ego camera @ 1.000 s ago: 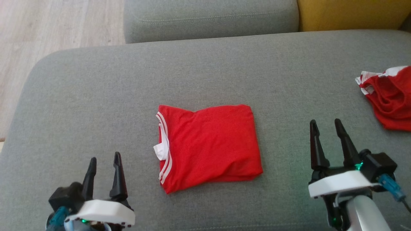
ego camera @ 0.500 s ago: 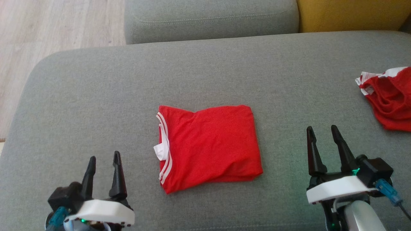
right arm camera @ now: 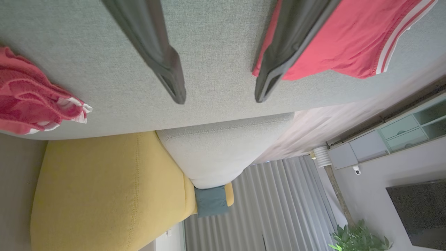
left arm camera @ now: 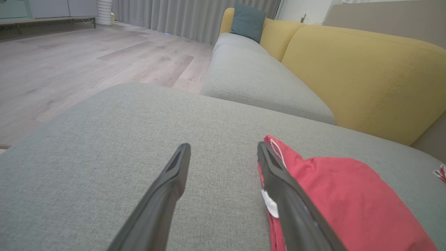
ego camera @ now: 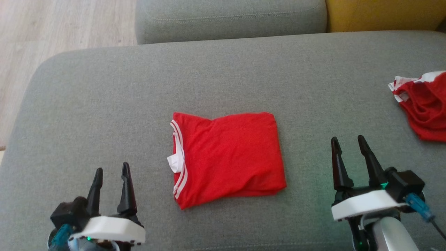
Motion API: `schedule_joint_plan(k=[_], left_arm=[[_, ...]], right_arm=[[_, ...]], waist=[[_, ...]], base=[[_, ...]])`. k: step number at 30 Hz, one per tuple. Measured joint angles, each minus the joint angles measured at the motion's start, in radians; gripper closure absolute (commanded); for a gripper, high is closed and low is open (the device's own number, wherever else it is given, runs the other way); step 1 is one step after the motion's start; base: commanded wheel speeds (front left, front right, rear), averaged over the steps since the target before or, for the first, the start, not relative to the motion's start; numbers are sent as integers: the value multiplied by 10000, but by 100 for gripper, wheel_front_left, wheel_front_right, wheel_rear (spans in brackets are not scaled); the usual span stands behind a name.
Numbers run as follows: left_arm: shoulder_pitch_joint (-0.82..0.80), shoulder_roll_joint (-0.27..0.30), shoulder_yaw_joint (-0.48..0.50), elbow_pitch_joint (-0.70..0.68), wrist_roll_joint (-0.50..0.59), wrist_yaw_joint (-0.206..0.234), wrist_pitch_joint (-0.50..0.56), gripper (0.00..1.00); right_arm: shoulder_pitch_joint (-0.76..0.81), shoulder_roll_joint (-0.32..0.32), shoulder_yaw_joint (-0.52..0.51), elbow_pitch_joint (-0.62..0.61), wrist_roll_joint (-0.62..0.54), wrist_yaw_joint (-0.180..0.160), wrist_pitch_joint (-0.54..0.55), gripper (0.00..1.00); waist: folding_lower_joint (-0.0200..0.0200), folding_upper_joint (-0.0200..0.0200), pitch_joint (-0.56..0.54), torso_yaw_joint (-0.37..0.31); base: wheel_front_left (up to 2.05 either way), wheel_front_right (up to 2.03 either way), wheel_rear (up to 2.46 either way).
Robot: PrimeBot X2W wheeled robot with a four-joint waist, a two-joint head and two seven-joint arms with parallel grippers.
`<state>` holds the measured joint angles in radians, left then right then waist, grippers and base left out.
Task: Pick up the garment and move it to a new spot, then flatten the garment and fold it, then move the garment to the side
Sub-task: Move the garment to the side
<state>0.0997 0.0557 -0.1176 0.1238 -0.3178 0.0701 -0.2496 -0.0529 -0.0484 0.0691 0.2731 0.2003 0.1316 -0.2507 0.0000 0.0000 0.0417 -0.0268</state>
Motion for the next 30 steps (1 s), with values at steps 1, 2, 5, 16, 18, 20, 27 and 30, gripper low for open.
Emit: schedule_joint_plan(k=[1,2,5,16,18,20,27,30], left_arm=[[-1,0,0,-36,0,0,0,0],[-3,-2,0,-81,6,-2,0,0],[-73,-8,15,-384,184,-12,0,0],[-714,-33,81,-1231,518,-44,-2,0],[-769,-33,84,-1225,516,-44,-2,0],[-897,-36,81,-1229,512,-44,-2,0],[-1066,-44,56,-1237,499,4,-2,0],[-1066,-44,56,-1241,418,6,-2,0]], right_arm=[[-19,0,-2,13,6,0,27,0],[-60,0,4,48,19,0,176,0],[-584,0,309,213,339,0,1781,0],[-2078,-500,1162,58,1444,0,5678,0],[-2077,-671,1208,-4,1559,0,6002,0],[-2075,-775,1218,-96,1638,0,6266,0],[-1988,-892,1398,-571,2422,0,7273,0],[-1945,-911,1475,-857,2752,0,7683,0]], waist=[[0,0,32,11],[0,0,74,24],[0,0,357,101],[0,0,1511,594],[0,0,1748,729],[0,0,1973,870],[1,0,2464,1285],[0,0,2497,1322]], base=[[0,0,0],[0,0,0],[0,0,0],[0,0,0],[0,0,0],[0,0,0],[0,0,0],[0,0,0]])
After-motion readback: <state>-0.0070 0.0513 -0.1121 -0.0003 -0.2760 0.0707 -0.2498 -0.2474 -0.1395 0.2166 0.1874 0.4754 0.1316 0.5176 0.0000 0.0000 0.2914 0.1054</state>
